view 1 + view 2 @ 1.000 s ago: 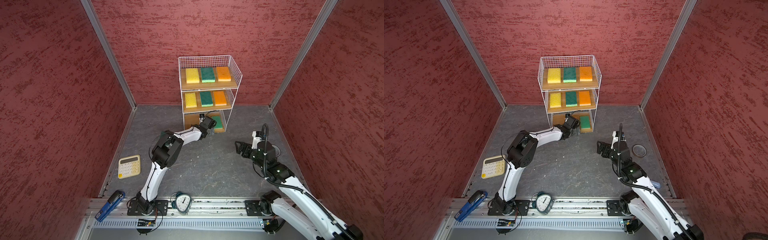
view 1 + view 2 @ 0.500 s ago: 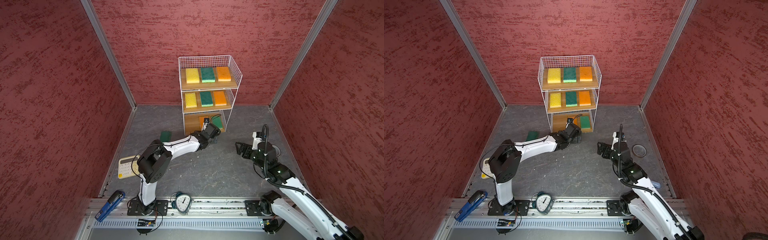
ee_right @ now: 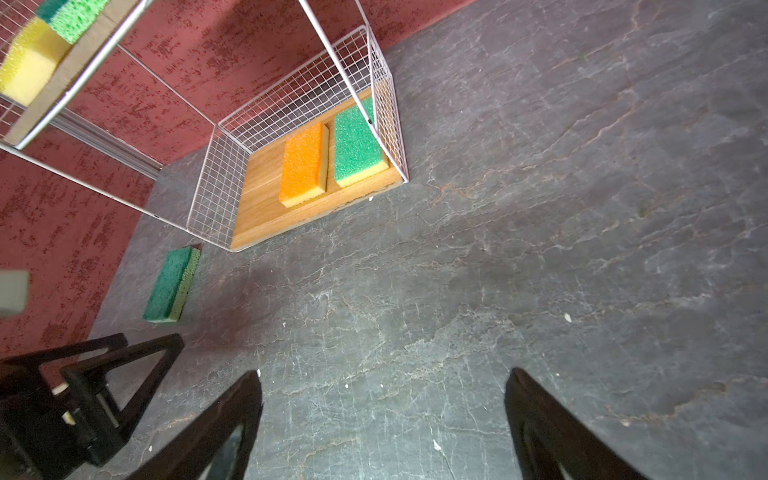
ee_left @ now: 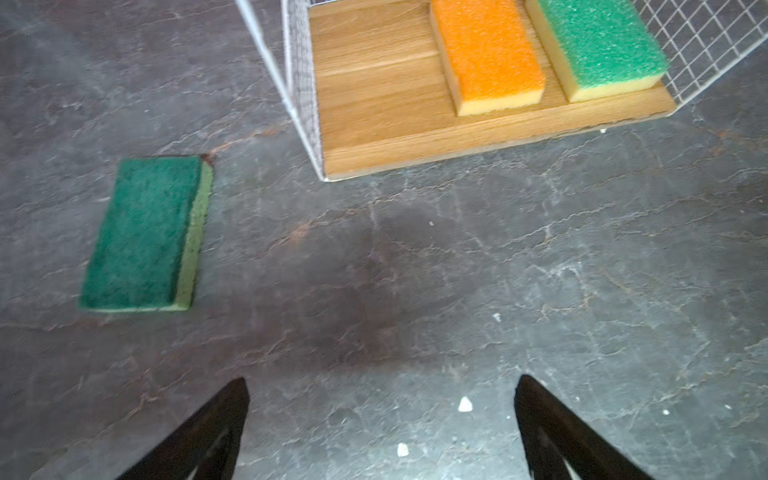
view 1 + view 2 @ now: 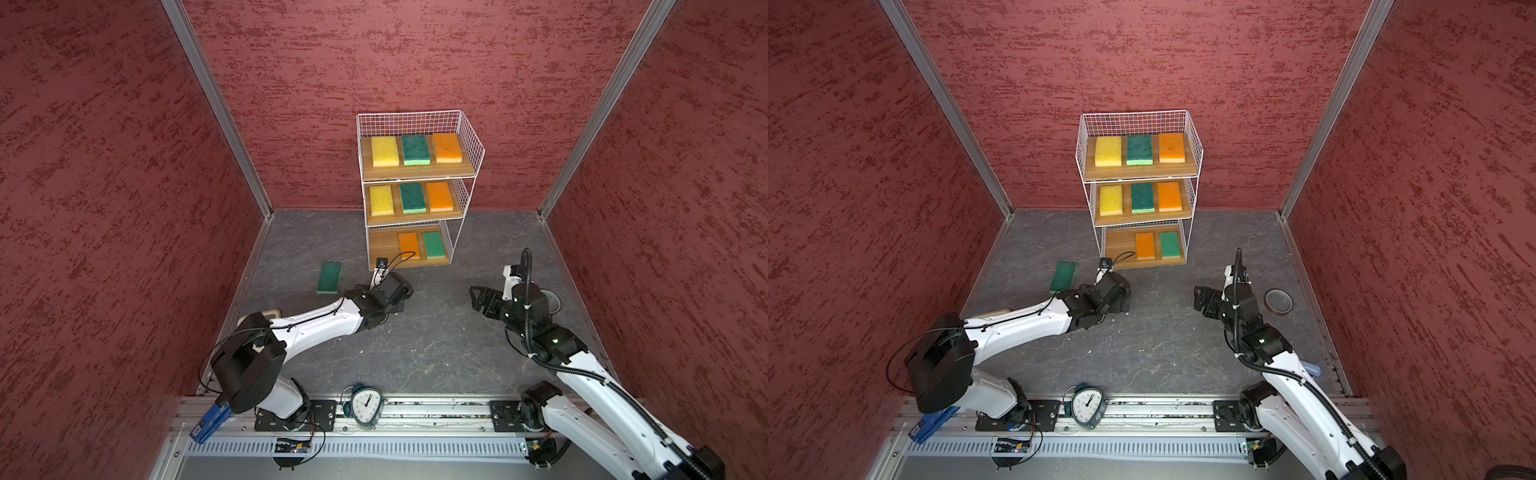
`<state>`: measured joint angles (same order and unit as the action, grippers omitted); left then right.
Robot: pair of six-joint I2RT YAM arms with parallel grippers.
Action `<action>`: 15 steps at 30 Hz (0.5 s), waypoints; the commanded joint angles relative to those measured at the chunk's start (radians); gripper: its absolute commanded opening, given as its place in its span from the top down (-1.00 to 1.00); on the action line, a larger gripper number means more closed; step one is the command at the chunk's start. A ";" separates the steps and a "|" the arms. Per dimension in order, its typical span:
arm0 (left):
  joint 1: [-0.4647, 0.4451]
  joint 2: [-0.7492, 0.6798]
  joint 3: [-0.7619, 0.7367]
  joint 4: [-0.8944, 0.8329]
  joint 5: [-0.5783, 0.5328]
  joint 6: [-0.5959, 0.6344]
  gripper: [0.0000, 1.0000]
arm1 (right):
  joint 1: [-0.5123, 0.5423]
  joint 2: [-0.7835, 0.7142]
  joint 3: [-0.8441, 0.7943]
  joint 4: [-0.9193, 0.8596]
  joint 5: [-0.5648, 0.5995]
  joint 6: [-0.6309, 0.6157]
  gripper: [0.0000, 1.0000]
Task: Place and organize the cleaning sponges onto the shelf
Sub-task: 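Withdraw the left gripper from the shelf and move it over the dark-green pad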
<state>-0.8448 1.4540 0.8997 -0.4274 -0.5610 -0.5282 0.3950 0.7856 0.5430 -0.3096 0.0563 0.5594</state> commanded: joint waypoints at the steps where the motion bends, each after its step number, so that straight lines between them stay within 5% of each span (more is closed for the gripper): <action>1: 0.012 -0.101 -0.070 -0.035 -0.047 -0.049 -0.98 | -0.011 0.017 0.041 -0.006 0.009 0.036 -0.84; 8: 0.092 -0.294 -0.187 -0.088 -0.050 -0.084 -0.98 | -0.009 0.058 0.055 0.021 0.008 0.060 -0.80; 15: 0.282 -0.377 -0.259 -0.087 0.068 -0.034 -1.00 | -0.009 0.115 0.066 0.055 0.004 0.076 -0.80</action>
<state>-0.6109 1.0908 0.6601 -0.5083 -0.5476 -0.5869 0.3950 0.8909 0.5716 -0.2958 0.0563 0.6144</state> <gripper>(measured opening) 0.998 0.902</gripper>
